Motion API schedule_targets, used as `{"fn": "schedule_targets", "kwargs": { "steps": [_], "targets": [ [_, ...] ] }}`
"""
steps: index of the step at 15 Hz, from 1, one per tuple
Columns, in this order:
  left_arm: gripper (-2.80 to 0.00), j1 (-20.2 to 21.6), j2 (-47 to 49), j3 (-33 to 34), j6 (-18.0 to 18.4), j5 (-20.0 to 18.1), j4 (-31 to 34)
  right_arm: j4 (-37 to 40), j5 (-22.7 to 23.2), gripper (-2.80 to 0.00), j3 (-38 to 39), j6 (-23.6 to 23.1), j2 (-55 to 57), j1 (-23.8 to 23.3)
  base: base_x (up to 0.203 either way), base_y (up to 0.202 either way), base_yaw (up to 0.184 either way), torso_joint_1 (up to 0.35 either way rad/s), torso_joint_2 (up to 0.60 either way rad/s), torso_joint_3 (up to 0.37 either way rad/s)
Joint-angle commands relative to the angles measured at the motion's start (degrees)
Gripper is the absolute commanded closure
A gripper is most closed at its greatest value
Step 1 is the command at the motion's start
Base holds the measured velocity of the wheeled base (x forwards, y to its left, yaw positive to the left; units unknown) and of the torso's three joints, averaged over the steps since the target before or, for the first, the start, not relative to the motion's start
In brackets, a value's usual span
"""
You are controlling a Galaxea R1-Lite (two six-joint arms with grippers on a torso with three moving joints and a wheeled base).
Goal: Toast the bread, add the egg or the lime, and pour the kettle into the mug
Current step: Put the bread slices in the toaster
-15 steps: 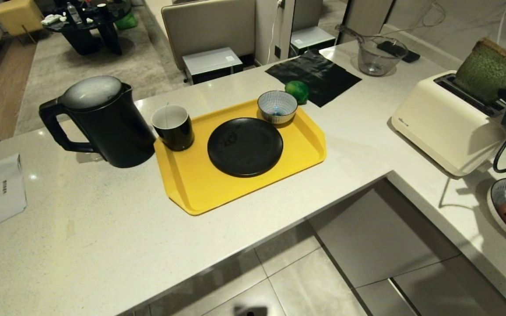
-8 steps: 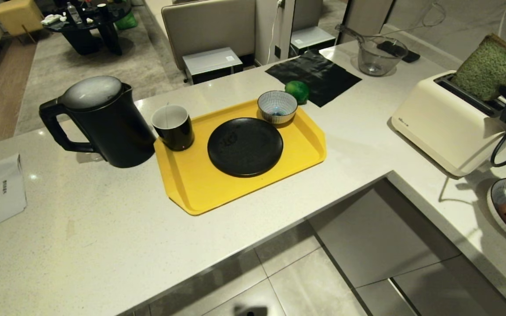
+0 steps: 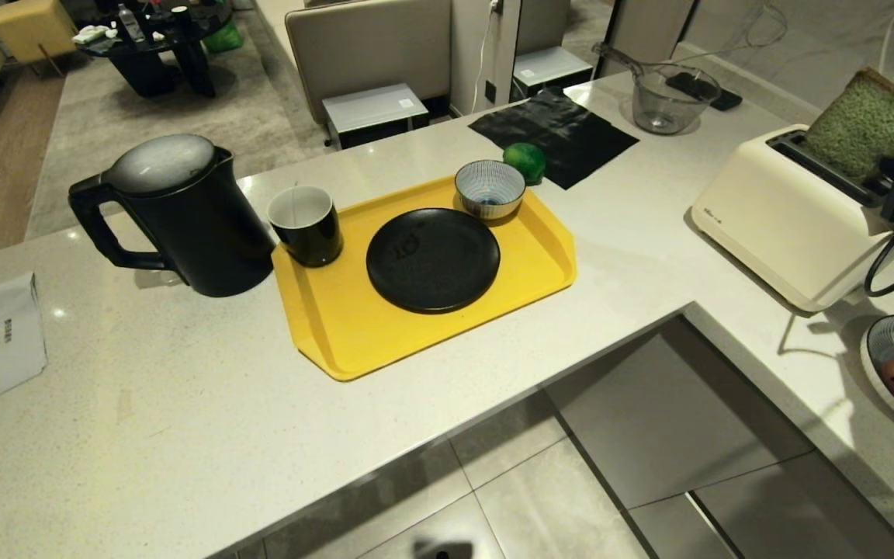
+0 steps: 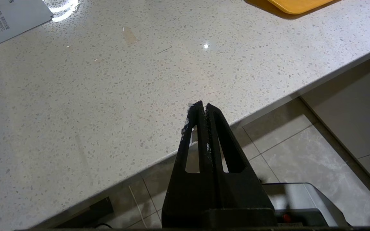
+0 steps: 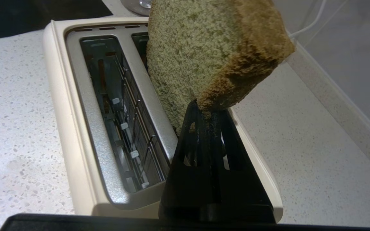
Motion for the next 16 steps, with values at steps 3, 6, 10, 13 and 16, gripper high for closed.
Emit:
{"fn": "schedule_targets", "kwargs": {
  "steps": [3, 6, 10, 13, 16],
  "targets": [
    [0.00, 0.0, 0.0, 0.0, 0.0, 0.0, 0.0, -0.3, 0.0, 0.00, -0.5, -0.3, 1.0, -0.1, 0.000, 0.000, 0.000, 0.000, 0.00, 0.000],
    [0.00, 0.0, 0.0, 0.0, 0.0, 0.0, 0.0, -0.4, 0.2, 0.00, -0.5, -0.4, 1.0, -0.2, 0.000, 0.000, 0.000, 0.000, 0.00, 0.000],
    [0.00, 0.0, 0.0, 0.0, 0.0, 0.0, 0.0, -0.3, 0.5, 0.00, -0.5, -1.1, 1.0, -0.4, 0.000, 0.000, 0.000, 0.000, 0.00, 0.000],
    [0.00, 0.0, 0.0, 0.0, 0.0, 0.0, 0.0, -0.4, 0.4, -2.80, -0.4, -1.1, 0.7, -0.4, 0.000, 0.000, 0.000, 0.000, 0.00, 0.000],
    [0.00, 0.0, 0.0, 0.0, 0.0, 0.0, 0.0, -0.4, 0.7, -2.80, -0.6, -0.7, 0.6, -1.2, 0.000, 0.000, 0.000, 0.000, 0.00, 0.000]
  ]
}}
